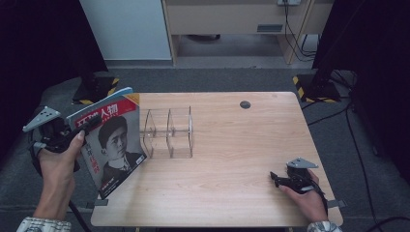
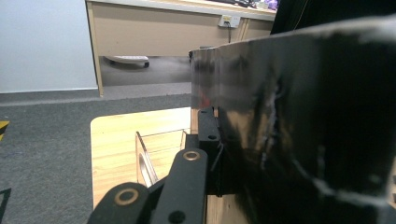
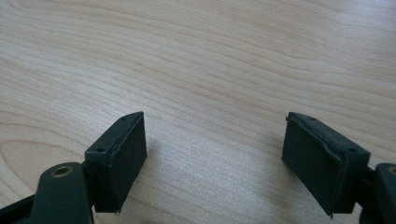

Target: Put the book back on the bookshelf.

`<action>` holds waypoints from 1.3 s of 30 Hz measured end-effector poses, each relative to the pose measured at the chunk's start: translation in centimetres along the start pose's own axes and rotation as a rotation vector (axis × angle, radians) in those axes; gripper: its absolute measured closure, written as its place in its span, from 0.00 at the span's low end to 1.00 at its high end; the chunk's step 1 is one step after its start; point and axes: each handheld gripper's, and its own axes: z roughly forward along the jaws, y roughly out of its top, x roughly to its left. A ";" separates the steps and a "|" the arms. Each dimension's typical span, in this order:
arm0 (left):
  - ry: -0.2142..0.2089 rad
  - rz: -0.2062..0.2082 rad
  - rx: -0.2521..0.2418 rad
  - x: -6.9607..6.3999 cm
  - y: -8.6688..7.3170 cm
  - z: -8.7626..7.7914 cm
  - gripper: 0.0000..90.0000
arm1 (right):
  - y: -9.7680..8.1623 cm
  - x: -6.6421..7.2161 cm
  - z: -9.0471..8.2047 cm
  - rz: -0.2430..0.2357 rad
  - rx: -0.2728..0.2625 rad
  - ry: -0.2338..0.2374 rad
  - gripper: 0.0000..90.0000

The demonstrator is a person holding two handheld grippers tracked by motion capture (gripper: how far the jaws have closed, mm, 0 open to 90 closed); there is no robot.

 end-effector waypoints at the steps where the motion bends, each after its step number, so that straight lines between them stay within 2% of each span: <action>1: 0.000 0.002 -0.003 0.0 -0.1 0.2 0.96 | 0.0 0.0 0.0 0.000 0.000 0.000 0.24; 12: 0.014 0.018 -0.031 0.7 -0.4 2.1 0.96 | 0.0 0.1 -0.1 -0.005 0.003 0.002 0.24; 19: 0.024 -0.009 -0.070 1.0 -0.8 3.3 0.96 | -0.1 0.2 -0.1 -0.015 0.000 0.010 0.24; 23: 0.030 0.000 -0.071 1.1 -0.7 3.7 0.96 | -0.1 0.2 -0.1 -0.017 0.000 0.011 0.24; 27: 0.019 -0.004 -0.090 1.1 -0.6 4.0 0.96 | -0.1 0.2 -0.1 -0.016 0.000 0.012 0.24; 39: 0.056 0.001 -0.102 1.5 -0.4 4.7 0.96 | -0.1 0.2 -0.1 -0.018 0.000 0.012 0.24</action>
